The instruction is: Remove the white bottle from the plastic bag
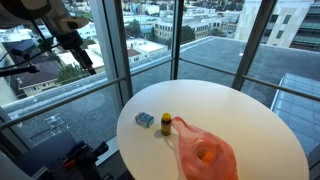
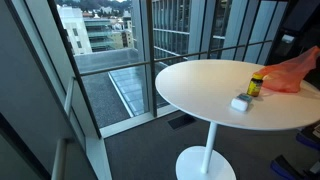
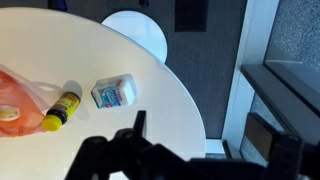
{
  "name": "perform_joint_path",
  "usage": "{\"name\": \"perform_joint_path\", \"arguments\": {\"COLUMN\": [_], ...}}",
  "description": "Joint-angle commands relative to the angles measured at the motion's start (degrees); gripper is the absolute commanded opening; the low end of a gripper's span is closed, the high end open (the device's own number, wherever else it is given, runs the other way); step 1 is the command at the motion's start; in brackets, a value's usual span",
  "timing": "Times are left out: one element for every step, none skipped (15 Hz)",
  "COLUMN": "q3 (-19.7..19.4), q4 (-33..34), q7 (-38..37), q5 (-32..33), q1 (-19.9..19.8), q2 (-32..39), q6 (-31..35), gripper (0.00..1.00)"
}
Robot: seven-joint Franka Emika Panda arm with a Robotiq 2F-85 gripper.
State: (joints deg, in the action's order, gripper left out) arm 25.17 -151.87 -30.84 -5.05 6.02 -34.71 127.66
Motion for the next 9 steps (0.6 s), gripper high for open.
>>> {"name": "perform_joint_path", "arguments": {"q3": [-1.1,-1.1,-1.1,-1.1,-1.1,-1.3,-1.5,-1.9,-2.3], "q4": [0.1,0.1,0.1,0.1,0.1,0.5,0.9,1.5,2.1], "q7": [-0.7,-0.7,-0.7,-0.7,-0.7,-0.9,-1.2,-1.0,-1.1], "q5": [0.9,0.9,0.9,0.9,0.9,1.2,1.5,1.9,2.4], "q1": [1.1,1.1,1.1,1.1,1.1,0.7,0.2,-0.3,-0.8], "q2": [0.3,0.3,0.3,0.3,0.3,0.4,0.3,0.3,0.5], "q6": [-0.1,-0.1,-0.1,-0.1,-0.1,-0.1,-0.2,-0.1,-0.1], "gripper": [1.00,1.00,1.00,1.00,1.00,1.00,1.00,1.00,1.00]}}
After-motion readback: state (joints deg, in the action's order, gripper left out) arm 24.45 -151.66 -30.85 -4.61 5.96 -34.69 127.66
